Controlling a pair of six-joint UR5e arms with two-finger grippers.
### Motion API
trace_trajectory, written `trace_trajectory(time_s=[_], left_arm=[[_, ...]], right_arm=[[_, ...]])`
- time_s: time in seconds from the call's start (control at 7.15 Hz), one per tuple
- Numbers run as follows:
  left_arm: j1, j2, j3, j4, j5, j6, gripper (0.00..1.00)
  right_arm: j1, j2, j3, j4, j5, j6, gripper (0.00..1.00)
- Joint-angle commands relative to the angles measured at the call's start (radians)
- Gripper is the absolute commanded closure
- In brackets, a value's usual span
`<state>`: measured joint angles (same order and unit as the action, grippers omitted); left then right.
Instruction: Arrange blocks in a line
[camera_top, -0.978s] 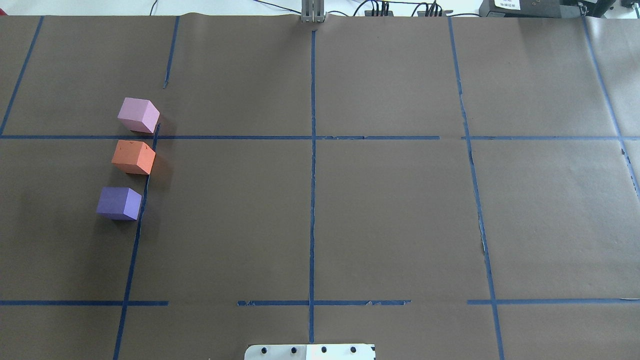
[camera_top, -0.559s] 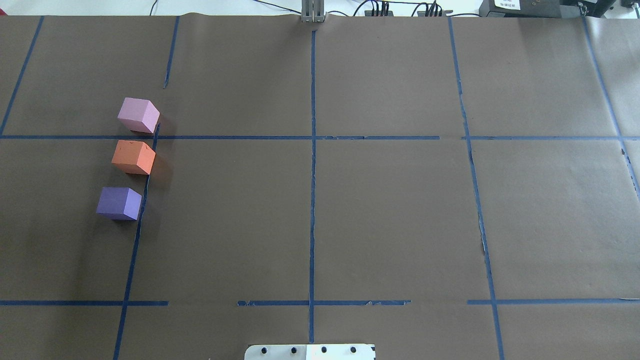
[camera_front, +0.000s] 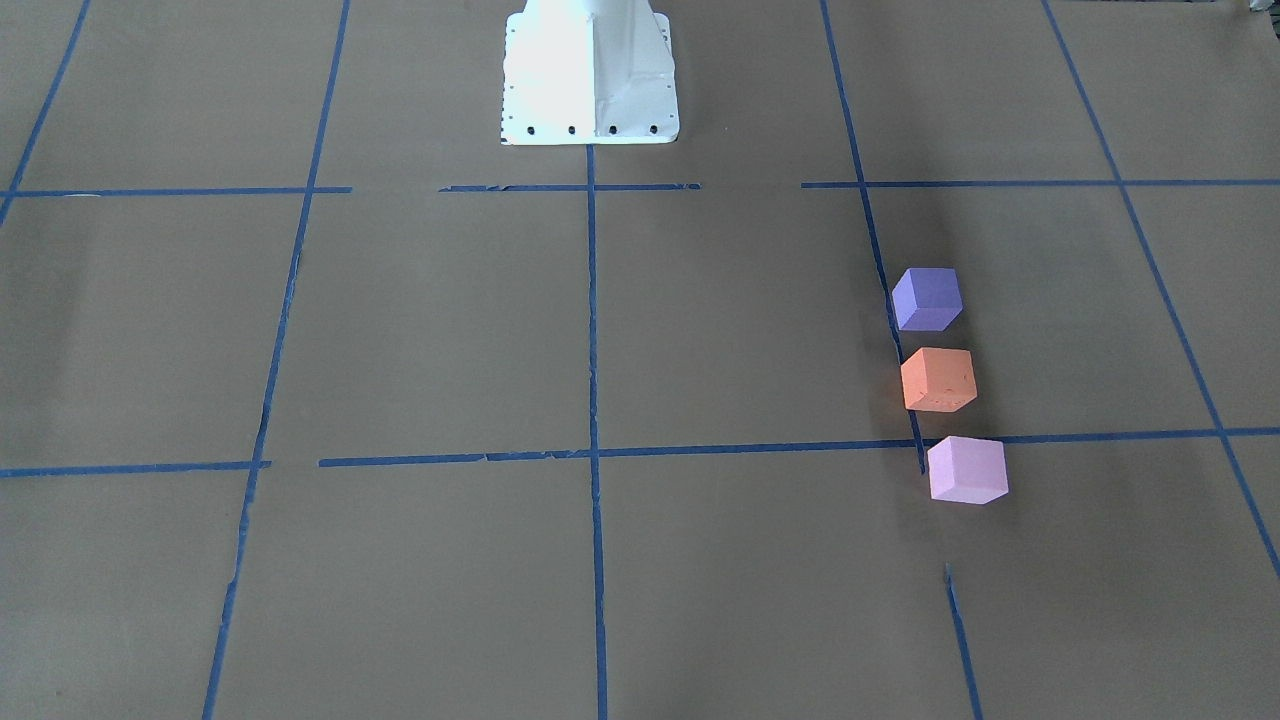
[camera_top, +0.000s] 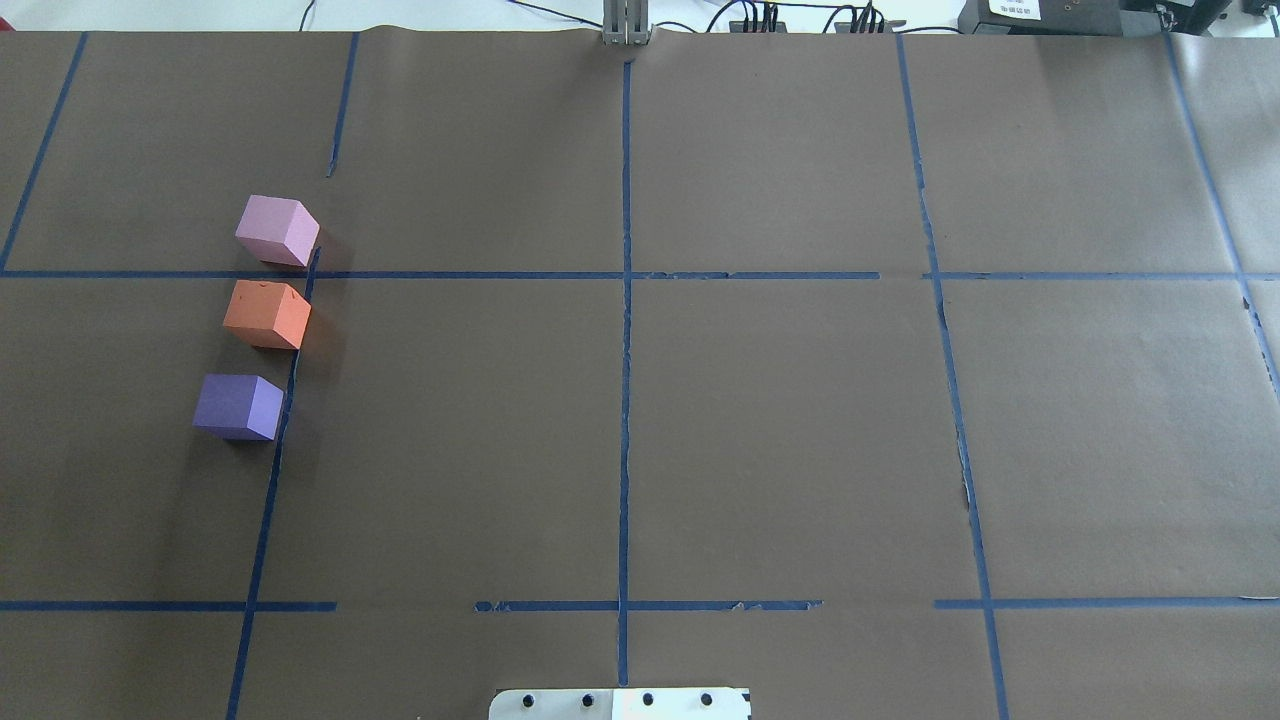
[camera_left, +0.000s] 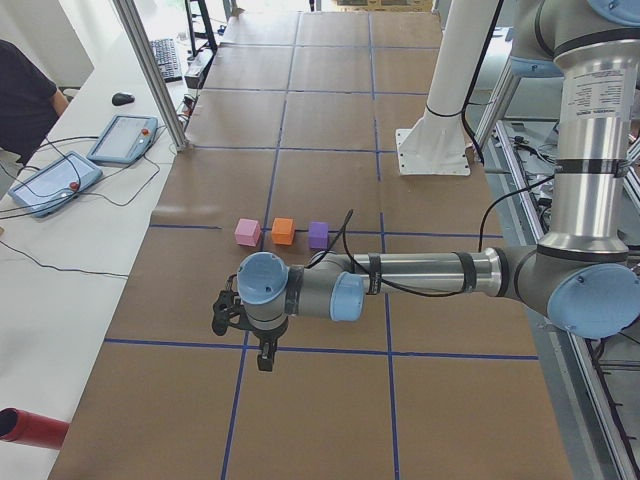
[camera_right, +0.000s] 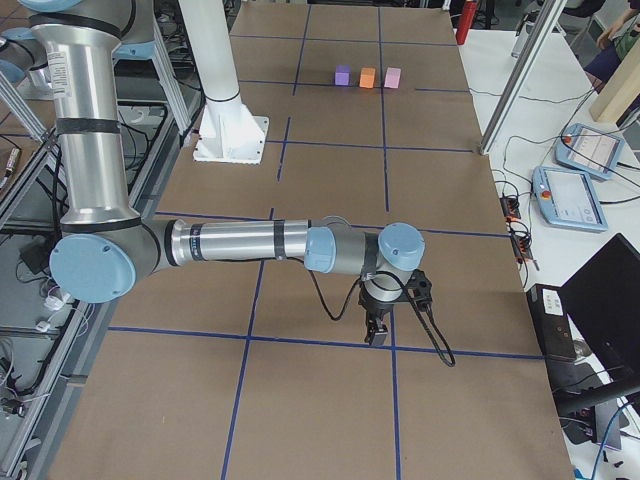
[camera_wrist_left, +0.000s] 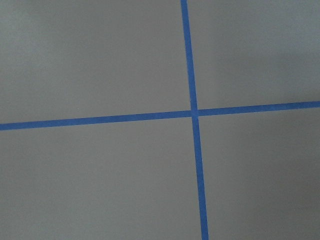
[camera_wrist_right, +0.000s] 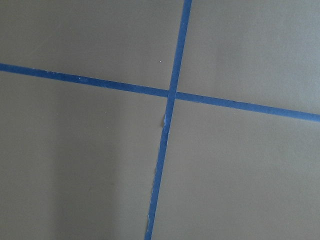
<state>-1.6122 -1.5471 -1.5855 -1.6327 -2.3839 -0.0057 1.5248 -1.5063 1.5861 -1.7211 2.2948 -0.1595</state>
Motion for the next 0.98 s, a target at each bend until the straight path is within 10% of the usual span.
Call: trace_trajectory(time_s=[0.0,0.84], left_arm=[[-0.003,0.004,-0.001,0.024,0.003,-0.004,0.00],[-0.005,0.002,-0.042,0.028,0.035,-0.004,0.00]], right_arm=[[0.000,0.000,0.000,0.000,0.000,0.000,0.00],[0.000,0.000,0.000,0.000,0.000,0.000,0.00]])
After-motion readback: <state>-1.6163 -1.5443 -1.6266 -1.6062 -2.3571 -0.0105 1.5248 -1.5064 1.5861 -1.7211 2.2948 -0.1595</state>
